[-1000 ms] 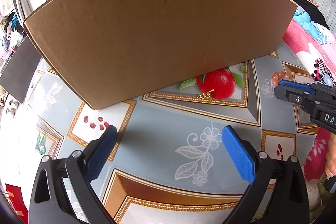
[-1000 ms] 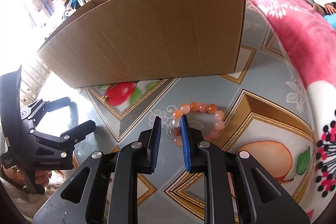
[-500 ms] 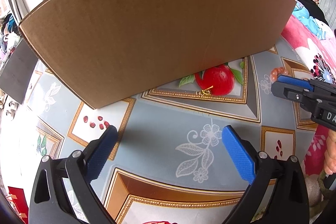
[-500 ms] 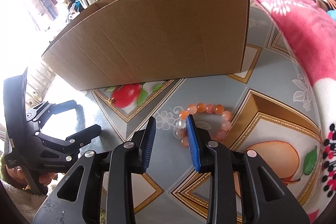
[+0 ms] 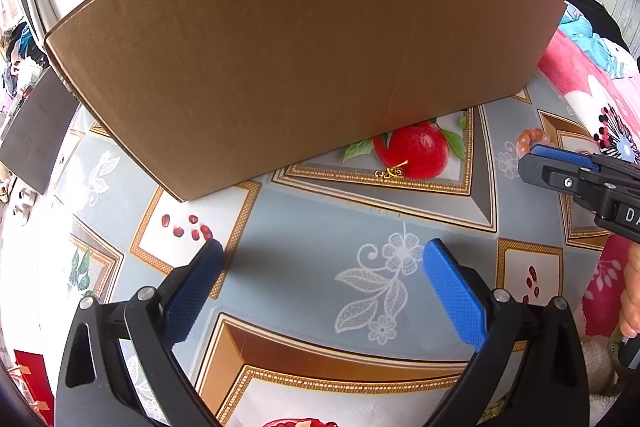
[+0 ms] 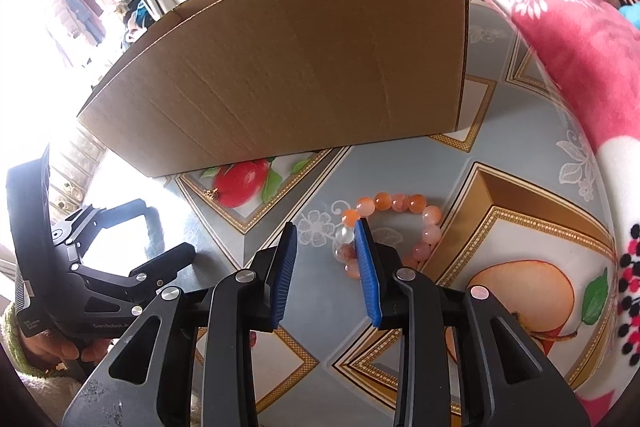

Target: Organize jewelry

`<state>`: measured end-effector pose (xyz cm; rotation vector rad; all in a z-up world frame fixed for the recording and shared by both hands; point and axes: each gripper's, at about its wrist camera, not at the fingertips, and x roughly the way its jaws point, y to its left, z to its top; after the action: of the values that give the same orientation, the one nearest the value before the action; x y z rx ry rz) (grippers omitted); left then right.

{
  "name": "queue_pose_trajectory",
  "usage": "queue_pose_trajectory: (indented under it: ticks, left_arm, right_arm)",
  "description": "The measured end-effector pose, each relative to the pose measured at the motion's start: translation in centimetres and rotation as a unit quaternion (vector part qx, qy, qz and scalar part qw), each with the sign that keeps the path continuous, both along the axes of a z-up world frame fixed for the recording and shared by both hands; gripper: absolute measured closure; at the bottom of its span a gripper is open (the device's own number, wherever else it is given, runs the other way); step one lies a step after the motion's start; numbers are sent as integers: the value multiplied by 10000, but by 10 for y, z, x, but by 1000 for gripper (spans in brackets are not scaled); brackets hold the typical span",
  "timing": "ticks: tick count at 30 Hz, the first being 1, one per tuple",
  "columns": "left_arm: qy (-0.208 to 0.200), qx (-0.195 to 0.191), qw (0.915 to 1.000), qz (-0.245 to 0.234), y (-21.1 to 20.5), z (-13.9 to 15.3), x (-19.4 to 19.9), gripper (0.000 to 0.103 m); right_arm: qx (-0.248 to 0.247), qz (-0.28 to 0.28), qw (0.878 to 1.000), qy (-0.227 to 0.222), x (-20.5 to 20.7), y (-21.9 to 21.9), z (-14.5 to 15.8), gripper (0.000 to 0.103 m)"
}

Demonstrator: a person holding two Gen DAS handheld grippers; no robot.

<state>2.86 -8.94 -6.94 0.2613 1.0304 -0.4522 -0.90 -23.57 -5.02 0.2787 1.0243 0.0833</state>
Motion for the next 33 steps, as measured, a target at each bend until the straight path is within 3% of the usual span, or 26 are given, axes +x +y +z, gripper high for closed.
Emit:
queue_pose_trajectory:
  ticks: [9, 16, 18, 23, 28, 33]
  left_arm:
    - [0, 5, 10000, 19, 1, -1, -1, 5]
    - [-41, -7, 10000, 53, 0, 0, -9, 5]
    - [-25, -9, 10000, -5, 1, 0, -9, 5]
    - [-45, 12, 9999, -91, 1, 1, -8, 5]
    - [-636, -61, 9970, -443, -4, 13, -23, 7]
    - [-832, -347, 9925, -824, -13, 23, -31, 22]
  right_arm:
    - [-456, -95, 9989, 30, 11, 26, -2, 76]
    - [-624, -164, 9979, -55, 12, 32, -3, 91]
    - [-569, -214, 9981, -43, 13, 30, -4, 96]
    - [-104, -285, 9995, -85, 14, 18, -7, 96]
    - [117, -418, 9989, -151, 13, 4, -8, 96]
    - [221, -437, 9985, -255, 7, -4, -11, 96]
